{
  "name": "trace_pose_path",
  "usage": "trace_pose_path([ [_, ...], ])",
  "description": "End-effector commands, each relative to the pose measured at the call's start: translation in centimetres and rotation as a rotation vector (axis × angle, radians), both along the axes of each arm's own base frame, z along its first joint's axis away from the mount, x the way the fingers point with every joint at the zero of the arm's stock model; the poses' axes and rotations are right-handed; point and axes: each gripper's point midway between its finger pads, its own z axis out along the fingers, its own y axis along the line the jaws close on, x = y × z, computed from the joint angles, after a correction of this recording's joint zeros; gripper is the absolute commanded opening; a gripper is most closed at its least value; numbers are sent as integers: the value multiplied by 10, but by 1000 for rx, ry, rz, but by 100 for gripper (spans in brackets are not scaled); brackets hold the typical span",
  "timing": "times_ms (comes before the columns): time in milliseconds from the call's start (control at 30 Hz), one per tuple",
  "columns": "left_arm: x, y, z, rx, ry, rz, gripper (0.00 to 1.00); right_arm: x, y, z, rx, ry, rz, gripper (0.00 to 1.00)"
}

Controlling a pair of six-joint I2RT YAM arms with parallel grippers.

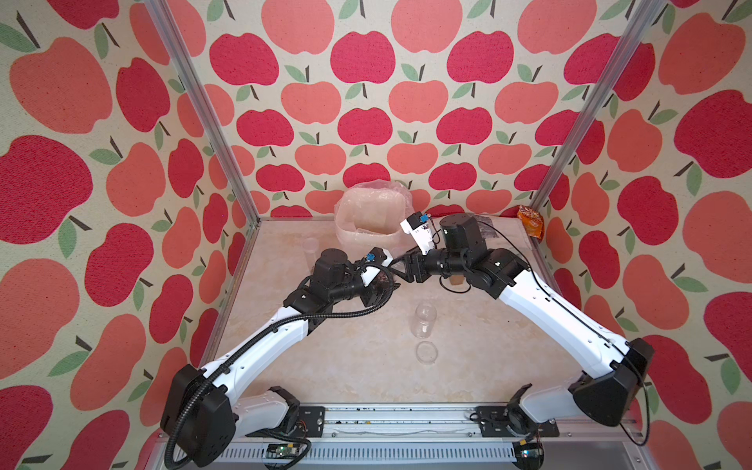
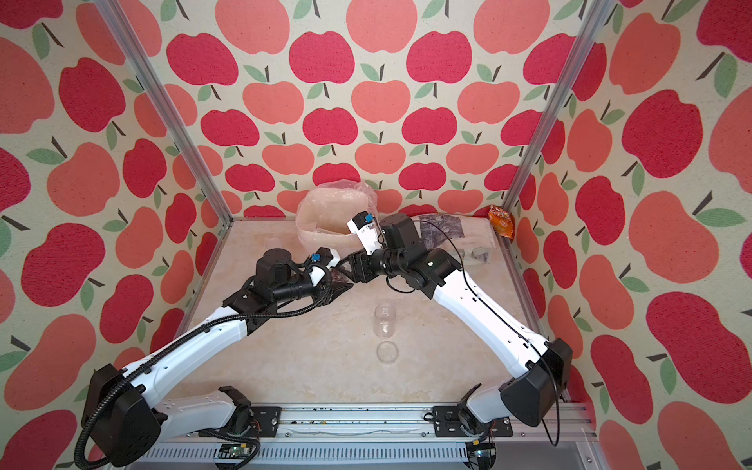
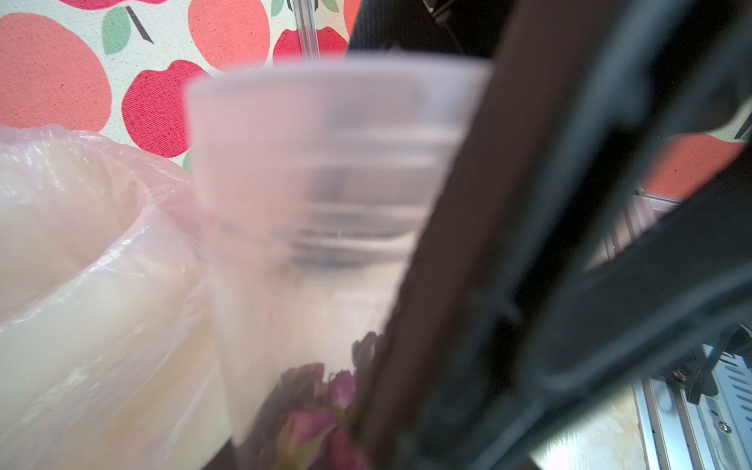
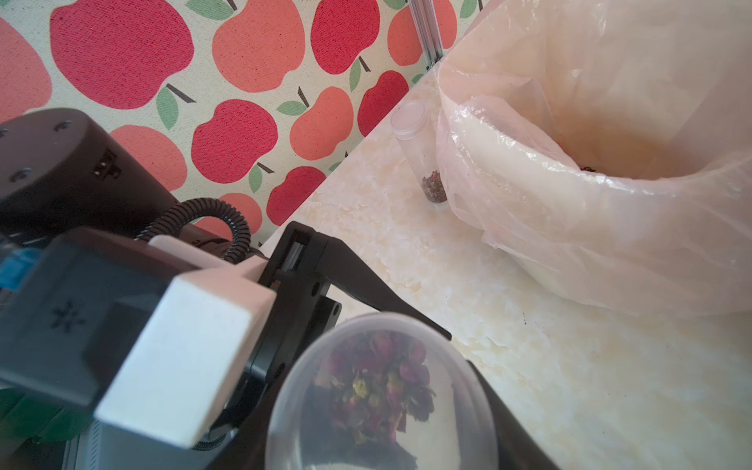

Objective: Empty the moldy dried flower tea in the jars
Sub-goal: Pick up the jar from the center of the board, then unscrew the lid from the jar.

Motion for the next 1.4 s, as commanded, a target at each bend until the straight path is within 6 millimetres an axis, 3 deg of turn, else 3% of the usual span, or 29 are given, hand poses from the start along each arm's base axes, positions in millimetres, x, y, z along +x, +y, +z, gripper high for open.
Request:
trace_pose_path([
  [0, -2, 3, 7, -14, -43, 1, 37, -1, -1, 12, 14, -9, 12, 44],
  [133, -2, 5, 7, -21, -52, 7, 31, -2, -9, 16, 8, -16, 8, 53],
  [300, -8, 3, 11, -34, -53, -23, 23, -10, -21, 24, 3, -35, 38, 72],
  [633, -24, -8, 14, -55, -2, -140, 21, -10, -17, 20, -24, -58, 85, 81],
  [700, -26, -8, 15, -59, -1, -152, 22, -8, -15, 17, -31, -56, 90, 77],
  [933, -28, -8, 18, -67, -6, -156, 28, -6, -14, 10, -46, -38, 91, 48],
  [1067, -27, -8, 18, -69, -12, -152, 42, -2, -20, 10, -38, -24, 63, 36],
  [1200, -27, -7, 18, -72, -19, -145, 67, 6, -30, 12, -6, -5, 24, 31],
  [1367, -27, -7, 18, -78, -26, -146, 69, 6, -30, 13, 10, 10, 24, 30],
])
